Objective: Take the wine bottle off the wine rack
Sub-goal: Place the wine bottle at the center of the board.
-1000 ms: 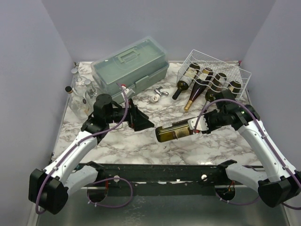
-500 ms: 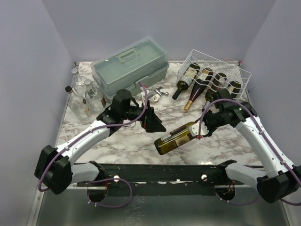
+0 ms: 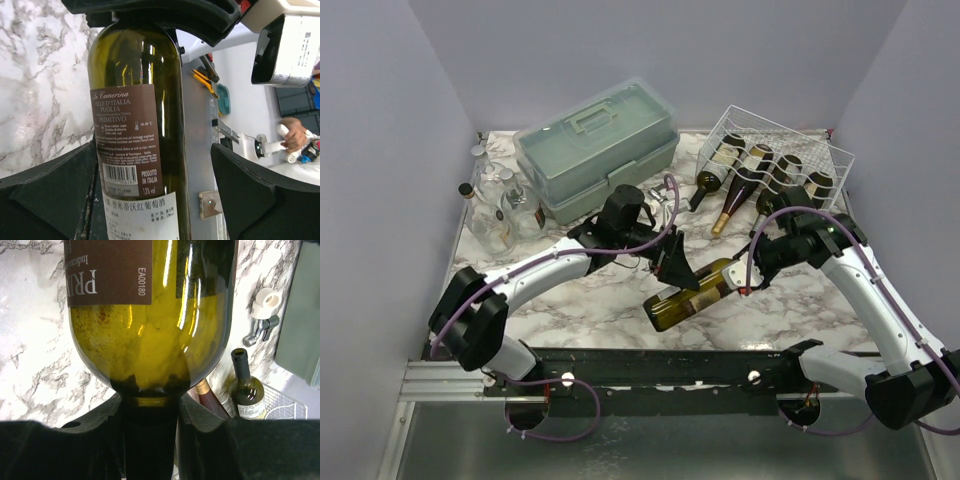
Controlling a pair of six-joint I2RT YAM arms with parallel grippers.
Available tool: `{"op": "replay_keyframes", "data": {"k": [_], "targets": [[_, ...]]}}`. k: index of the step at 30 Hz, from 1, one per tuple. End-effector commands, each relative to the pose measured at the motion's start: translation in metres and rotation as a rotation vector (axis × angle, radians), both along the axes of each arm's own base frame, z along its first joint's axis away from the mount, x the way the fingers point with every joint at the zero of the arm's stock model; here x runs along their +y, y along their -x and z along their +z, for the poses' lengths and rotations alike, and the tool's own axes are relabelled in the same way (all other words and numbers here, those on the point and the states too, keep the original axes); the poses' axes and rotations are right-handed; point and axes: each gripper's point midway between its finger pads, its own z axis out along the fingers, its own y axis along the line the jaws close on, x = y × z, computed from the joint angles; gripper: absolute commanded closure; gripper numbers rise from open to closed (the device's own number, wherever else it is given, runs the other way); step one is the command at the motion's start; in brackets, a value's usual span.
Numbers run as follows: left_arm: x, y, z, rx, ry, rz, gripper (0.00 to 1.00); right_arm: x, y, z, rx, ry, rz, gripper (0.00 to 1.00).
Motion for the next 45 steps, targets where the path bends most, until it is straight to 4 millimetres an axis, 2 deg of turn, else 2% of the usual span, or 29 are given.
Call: {"op": "replay_keyframes", "data": {"k": [1, 10, 17, 26, 30, 32, 34, 36, 38, 42, 43, 44, 45], "targets": [[-0.009, 0.012, 0.002, 0.042, 0.015, -0.094, 0.01, 0.017, 0.003, 0.019, -0.008, -0.11, 0.039, 1.0], [-0.022, 0.024, -0.007, 0.104, -0.009, -0.168, 0.01, 0.018, 0.002, 0.019, -0.01, -0.112, 0.04, 1.0], [-0.025, 0.037, -0.012, 0.145, -0.019, -0.23, 0.02, 0.016, 0.001, 0.015, -0.011, -0.1, 0.033, 1.0], [-0.029, 0.039, -0.02, 0.169, -0.038, -0.238, 0.09, 0.015, 0.0, 0.016, -0.017, -0.098, 0.029, 1.0], [-0.031, 0.037, -0.019, 0.172, -0.04, -0.234, 0.31, 0.015, 0.001, 0.015, -0.015, -0.098, 0.028, 1.0], [-0.032, 0.037, -0.018, 0.176, -0.041, -0.233, 0.55, 0.015, 0.001, 0.014, -0.013, -0.097, 0.027, 1.0], [-0.033, 0.036, -0.018, 0.181, -0.042, -0.232, 0.73, 0.014, 0.002, 0.012, -0.008, -0.098, 0.026, 0.99], [-0.034, 0.036, -0.018, 0.185, -0.044, -0.233, 0.84, 0.014, 0.003, 0.011, -0.004, -0.099, 0.024, 0.93], [-0.034, 0.034, -0.018, 0.18, -0.044, -0.225, 0.93, 0.014, 0.005, 0.01, 0.003, -0.1, 0.02, 0.77], [-0.035, 0.029, -0.019, 0.143, -0.045, -0.177, 0.99, 0.012, 0.01, 0.007, 0.025, -0.099, 0.001, 0.47], [-0.034, 0.028, -0.019, 0.132, -0.044, -0.168, 0.99, 0.011, 0.011, 0.005, 0.033, -0.098, -0.012, 0.33], [-0.035, 0.027, -0.02, 0.121, -0.045, -0.156, 1.0, 0.009, 0.012, 0.005, 0.036, -0.096, -0.024, 0.03], [-0.034, 0.026, -0.02, 0.113, -0.044, -0.147, 1.0, 0.008, 0.011, 0.005, 0.039, -0.097, -0.041, 0.0]]}}
